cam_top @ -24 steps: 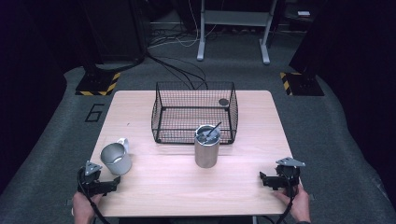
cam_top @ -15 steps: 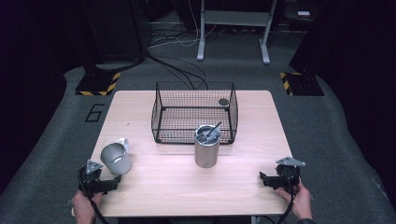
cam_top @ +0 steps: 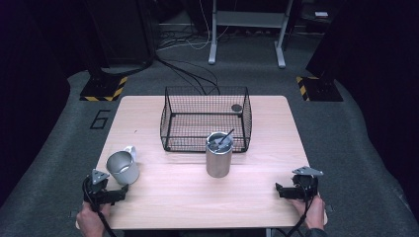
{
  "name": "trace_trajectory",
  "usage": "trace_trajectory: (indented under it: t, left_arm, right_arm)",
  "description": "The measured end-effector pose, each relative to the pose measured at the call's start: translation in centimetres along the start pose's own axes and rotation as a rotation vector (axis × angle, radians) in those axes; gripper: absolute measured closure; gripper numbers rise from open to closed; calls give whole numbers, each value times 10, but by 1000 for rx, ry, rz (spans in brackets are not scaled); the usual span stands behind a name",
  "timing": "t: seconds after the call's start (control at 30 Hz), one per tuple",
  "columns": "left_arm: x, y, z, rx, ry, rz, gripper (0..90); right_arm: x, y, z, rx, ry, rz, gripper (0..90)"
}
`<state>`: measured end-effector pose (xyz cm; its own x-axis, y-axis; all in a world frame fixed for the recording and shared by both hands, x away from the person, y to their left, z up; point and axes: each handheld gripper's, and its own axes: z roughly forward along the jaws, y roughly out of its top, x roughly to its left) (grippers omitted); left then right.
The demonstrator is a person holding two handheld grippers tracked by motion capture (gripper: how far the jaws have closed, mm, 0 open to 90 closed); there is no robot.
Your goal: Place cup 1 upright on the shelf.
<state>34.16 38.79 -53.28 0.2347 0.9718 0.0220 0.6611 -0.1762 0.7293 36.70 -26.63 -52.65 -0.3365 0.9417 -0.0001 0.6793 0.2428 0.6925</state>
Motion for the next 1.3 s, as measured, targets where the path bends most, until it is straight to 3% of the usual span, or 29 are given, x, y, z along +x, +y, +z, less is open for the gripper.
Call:
trace_trajectory:
  t: [0.03,0.23,0.53,0.8,1.1,1.3]
  left_arm:
    - [0,0,0,7,-2,-3,2]
    - [1,0,1,3,-6,-12,2]
    - [1,0,1,6,-7,-17,2]
    - [1,0,0,6,-6,-17,2]
    - [0,0,0,5,-5,-19,3]
    - [1,0,0,5,-5,-17,3]
  right_arm:
    - [1,3,-2,2,31,9,0]
    - [12,14,-12,-15,58,-22,0]
    - [40,40,-31,-43,129,-51,0]
    - [55,52,-39,-53,168,-59,0]
    - [79,69,-45,-56,234,-100,0]
    - [90,78,-46,-56,252,-123,0]
